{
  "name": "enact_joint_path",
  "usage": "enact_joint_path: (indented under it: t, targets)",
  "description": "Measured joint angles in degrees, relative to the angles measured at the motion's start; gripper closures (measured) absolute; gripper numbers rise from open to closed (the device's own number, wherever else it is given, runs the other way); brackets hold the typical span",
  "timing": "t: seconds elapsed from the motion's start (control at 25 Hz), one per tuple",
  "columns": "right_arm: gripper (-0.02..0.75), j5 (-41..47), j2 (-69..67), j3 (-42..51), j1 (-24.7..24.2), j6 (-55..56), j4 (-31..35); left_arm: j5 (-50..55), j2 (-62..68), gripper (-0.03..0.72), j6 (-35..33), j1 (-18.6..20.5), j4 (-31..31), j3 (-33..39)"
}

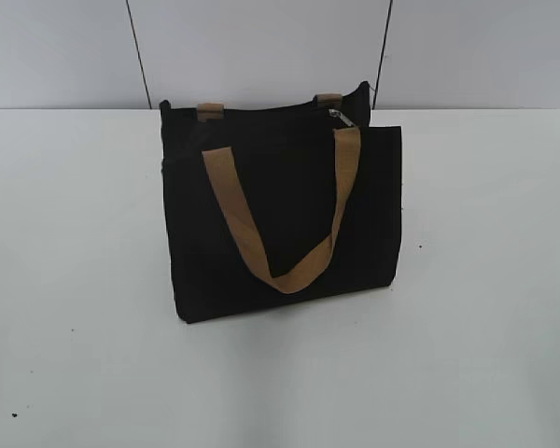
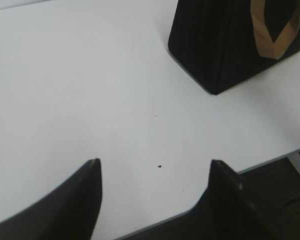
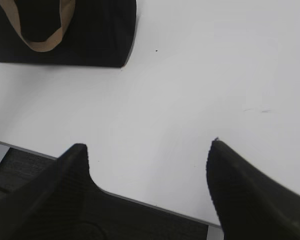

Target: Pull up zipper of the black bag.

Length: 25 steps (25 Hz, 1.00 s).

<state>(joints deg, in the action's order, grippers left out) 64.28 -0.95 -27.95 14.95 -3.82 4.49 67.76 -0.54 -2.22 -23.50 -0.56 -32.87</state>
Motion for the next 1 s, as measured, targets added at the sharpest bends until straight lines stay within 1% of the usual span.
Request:
enact_joint_path:
  t: [0.32,0.84,0.92,1.0]
  targets:
    - [0.178,-0.87,0.00,0.35,0.00,0.01,-0.51,-6.05,-0.02,0.180,-0.45,0.00,-0.32,2.71]
    - [0.178,-0.89,0.00,0.35,0.00,0.06,-0.51,-6.38,-0.02,0.180,-0.65,0.13,-0.32,2.89]
    - [0.178,-0.89,0.00,0.35,0.00,0.06,-0.51,-6.38,-0.02,0.180,-0.65,1.30,-0.32,2.89]
    - [0.178,-0.89,0.00,0.35,-0.37,0.06,-0.51,-6.40,-0.02,0.180,-0.65,3.34,-0.32,2.89]
